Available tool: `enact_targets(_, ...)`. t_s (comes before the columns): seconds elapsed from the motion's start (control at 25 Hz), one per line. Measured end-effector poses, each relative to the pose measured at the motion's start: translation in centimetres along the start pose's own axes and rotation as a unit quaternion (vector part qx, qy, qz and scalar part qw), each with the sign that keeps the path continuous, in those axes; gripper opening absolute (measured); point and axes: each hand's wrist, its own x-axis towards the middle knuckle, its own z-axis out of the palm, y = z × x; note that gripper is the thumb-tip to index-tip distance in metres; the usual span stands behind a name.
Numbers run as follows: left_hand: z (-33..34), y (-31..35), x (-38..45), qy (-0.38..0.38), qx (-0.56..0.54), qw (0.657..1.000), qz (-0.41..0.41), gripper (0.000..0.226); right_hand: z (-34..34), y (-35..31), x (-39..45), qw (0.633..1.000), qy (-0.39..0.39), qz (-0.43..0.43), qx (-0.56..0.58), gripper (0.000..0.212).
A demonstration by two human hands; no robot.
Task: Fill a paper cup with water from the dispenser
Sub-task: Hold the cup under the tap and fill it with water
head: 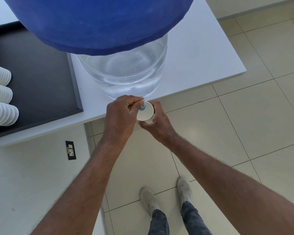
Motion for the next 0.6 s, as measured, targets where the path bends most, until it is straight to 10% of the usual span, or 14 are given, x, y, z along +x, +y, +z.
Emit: enact_targets(0.6,0.16,0.08,-0.07,0.008,0.002,1.0,-0.01,0.016,-0.27,-0.16,0.44,1.0,0.0,0.003,-0.022,0.057)
